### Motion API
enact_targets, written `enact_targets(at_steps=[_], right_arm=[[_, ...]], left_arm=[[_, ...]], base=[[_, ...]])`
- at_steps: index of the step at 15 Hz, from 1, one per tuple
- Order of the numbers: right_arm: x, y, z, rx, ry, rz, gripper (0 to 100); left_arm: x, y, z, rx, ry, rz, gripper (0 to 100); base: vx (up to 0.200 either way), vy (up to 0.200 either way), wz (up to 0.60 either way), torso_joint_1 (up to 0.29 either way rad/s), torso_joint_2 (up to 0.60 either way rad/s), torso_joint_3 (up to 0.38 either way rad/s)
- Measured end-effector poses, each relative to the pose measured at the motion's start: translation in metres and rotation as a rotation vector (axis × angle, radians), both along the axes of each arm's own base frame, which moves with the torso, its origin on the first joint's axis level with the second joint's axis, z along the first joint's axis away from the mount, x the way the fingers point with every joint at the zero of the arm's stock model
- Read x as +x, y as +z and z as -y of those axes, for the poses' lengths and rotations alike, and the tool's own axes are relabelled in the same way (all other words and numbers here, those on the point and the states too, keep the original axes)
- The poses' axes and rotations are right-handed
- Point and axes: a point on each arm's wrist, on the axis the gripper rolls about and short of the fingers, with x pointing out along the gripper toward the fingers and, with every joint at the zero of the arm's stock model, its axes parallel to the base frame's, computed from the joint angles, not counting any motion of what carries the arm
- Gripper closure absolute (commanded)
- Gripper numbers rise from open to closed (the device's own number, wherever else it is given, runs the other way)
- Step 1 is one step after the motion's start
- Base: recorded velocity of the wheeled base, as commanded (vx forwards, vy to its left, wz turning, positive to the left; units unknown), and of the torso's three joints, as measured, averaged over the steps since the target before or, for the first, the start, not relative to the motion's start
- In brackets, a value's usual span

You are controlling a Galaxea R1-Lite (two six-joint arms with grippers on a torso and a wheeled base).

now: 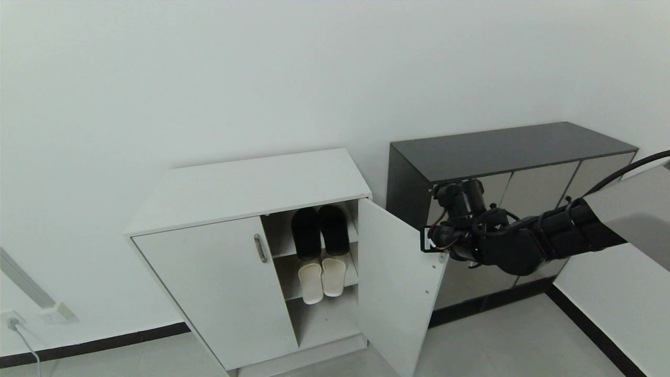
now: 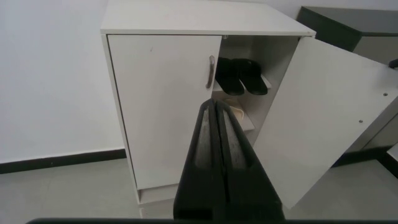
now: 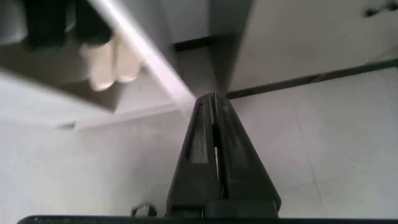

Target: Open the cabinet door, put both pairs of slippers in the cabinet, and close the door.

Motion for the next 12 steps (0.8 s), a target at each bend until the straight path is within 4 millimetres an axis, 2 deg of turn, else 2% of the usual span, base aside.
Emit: enact_targets(at_steps=[3, 7, 10, 12], right_arm=[[-0.036, 0.008, -0.031, 0.009, 0.106, 0.036, 100], [-0.060, 0.016, -0.034, -0.015, 0.214, 0.162, 100], [-0.069, 0.010, -0.030, -0.035, 0.264, 0.166, 100], [-0.074, 0.008, -0.033, -0.037, 0.282, 0.159, 100]], left_arm=[[0.000, 0.000, 0.000, 0.000, 0.000, 0.000, 100], [0.000, 0.000, 0.000, 0.001, -0.001, 0.000, 100], [0.000, 0.000, 0.000, 0.001, -0.001, 0.000, 100], [0.000, 0.000, 0.000, 0.001, 0.000, 0.000, 100]], base=[[0.000, 0.000, 0.00, 0.000, 0.00, 0.000], [0.000, 0.000, 0.00, 0.000, 0.00, 0.000], [0.000, 0.000, 0.00, 0.000, 0.00, 0.000], [0.000, 0.000, 0.60, 0.000, 0.00, 0.007]])
